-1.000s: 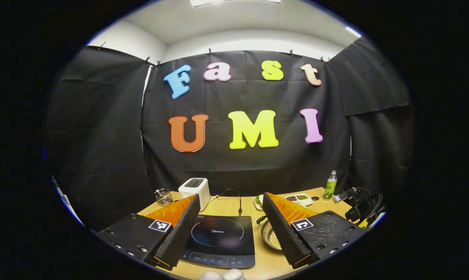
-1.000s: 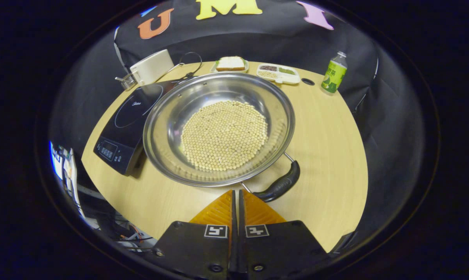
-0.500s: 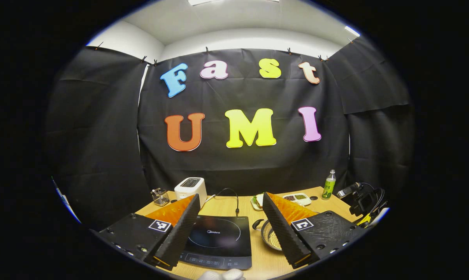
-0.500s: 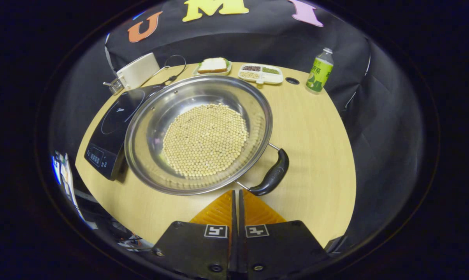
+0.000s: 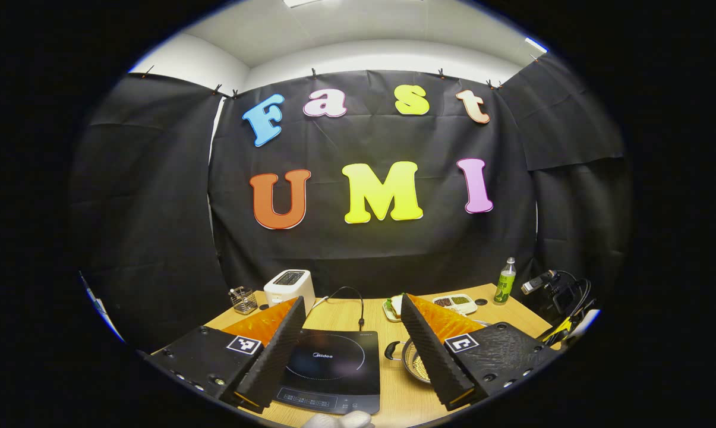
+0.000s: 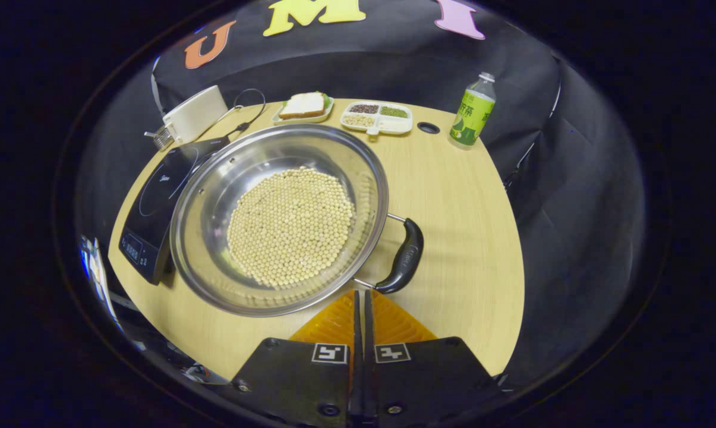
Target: First push the handle of the pot to place it horizontally, then grasp the pot with both hands and set it on the induction cooktop.
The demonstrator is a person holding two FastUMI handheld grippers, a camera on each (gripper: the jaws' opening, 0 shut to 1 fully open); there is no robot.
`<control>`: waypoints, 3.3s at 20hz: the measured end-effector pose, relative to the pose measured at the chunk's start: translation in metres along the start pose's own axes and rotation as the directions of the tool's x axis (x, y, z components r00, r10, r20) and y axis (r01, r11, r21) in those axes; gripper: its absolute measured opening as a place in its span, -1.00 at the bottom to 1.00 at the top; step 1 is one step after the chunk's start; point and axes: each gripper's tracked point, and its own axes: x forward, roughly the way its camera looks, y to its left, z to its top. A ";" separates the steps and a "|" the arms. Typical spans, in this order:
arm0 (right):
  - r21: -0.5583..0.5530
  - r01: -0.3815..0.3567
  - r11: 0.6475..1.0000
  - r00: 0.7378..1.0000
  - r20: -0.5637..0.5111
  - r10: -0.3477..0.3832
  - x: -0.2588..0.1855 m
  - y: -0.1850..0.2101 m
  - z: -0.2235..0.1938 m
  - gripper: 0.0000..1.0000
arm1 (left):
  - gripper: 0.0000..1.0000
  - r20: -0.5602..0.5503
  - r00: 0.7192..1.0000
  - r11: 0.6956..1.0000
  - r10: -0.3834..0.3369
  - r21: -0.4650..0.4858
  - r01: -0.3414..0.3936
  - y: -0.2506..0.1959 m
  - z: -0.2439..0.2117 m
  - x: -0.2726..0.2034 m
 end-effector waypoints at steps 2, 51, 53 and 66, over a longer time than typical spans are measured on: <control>-0.015 0.004 1.000 1.000 0.008 -0.004 0.002 -0.007 0.008 -0.99 | 0.93 -0.002 1.000 1.000 0.013 0.003 -0.013 -0.002 0.000 0.002; 0.023 0.045 0.999 0.976 0.213 -0.049 0.001 -0.046 0.056 0.97 | 0.94 -0.479 0.863 0.987 -0.163 -0.075 0.144 -0.108 -0.206 0.102; 0.020 0.035 0.999 0.979 0.200 -0.038 0.016 -0.046 0.064 1.00 | 0.94 -0.510 0.847 0.988 -0.154 -0.073 0.136 -0.113 -0.220 0.112; 0.012 -0.017 1.000 0.992 0.126 0.016 0.069 -0.042 0.075 1.00 | 0.94 -0.617 0.777 0.993 -0.121 -0.076 0.094 -0.128 -0.273 0.140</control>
